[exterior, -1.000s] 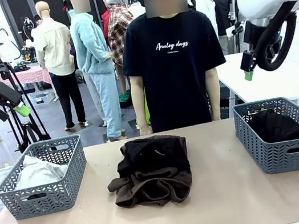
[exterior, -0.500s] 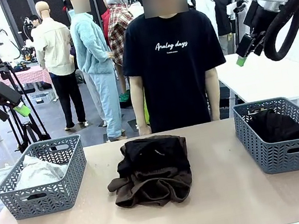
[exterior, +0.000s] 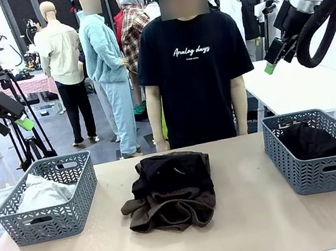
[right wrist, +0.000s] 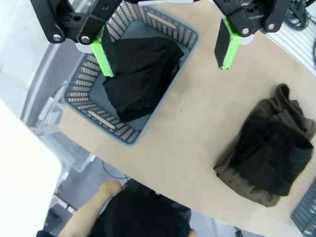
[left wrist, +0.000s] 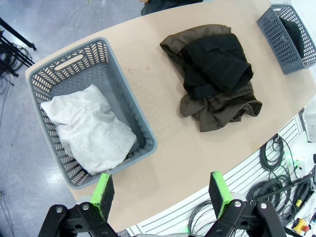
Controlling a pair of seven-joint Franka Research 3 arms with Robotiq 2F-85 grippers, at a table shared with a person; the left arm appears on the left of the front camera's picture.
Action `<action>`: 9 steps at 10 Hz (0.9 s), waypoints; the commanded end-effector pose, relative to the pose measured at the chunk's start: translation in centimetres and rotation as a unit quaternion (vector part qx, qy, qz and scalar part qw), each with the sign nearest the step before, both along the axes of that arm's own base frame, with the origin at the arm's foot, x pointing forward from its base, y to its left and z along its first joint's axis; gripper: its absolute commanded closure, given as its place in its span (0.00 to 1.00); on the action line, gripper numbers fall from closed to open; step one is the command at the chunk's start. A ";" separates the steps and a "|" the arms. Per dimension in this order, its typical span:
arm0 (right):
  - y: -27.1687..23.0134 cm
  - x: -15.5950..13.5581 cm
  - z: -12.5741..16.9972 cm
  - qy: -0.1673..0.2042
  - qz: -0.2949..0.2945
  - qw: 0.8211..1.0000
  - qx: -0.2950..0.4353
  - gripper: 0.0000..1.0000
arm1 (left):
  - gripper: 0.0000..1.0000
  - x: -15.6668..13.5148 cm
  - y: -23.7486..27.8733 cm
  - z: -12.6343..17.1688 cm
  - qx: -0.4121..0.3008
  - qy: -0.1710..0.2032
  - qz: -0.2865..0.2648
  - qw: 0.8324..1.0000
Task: Sort the tops and bottoms.
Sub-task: Lift clothes from the center of the table with your left hand.
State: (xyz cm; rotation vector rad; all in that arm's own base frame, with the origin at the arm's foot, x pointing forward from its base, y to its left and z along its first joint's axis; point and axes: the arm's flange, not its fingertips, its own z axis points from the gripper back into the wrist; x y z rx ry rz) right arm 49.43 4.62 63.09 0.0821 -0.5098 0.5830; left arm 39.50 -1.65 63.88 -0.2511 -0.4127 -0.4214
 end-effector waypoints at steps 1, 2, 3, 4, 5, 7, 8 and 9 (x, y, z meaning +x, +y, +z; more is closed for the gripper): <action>0.7 -1.1 -1.1 -0.020 0.046 0.997 0.058 0.00 | 0.00 0.0 0.1 0.0 -0.001 -0.001 0.002 1.000; 1.1 -2.1 -1.2 -0.036 0.068 0.993 0.084 0.00 | 0.00 0.0 0.1 0.0 -0.001 -0.001 0.002 1.000; 0.8 -2.7 -1.1 -0.044 0.074 0.991 0.099 0.00 | 0.00 0.0 0.1 0.0 -0.001 -0.001 0.002 1.000; 0.4 -2.9 -1.3 -0.045 0.071 0.991 0.104 0.00 | 0.00 0.0 0.1 0.0 -0.001 -0.001 0.002 1.000; 1.8 -1.4 -0.1 -0.024 0.046 0.996 0.066 0.00 | 0.00 0.0 0.1 0.0 -0.001 -0.001 0.002 1.000; 1.8 -1.4 -0.1 -0.024 0.046 0.996 0.066 0.00 | 0.00 0.0 0.0 0.0 0.000 0.000 0.000 1.000; 1.8 -1.4 -0.1 -0.024 0.046 0.996 0.066 0.00 | 0.00 -1.0 -1.7 0.8 -0.002 -0.043 -0.034 0.998; 1.8 -1.4 -0.1 -0.024 0.046 0.996 0.066 0.00 | 0.00 -0.3 -5.0 0.3 -0.008 -0.059 -0.079 0.995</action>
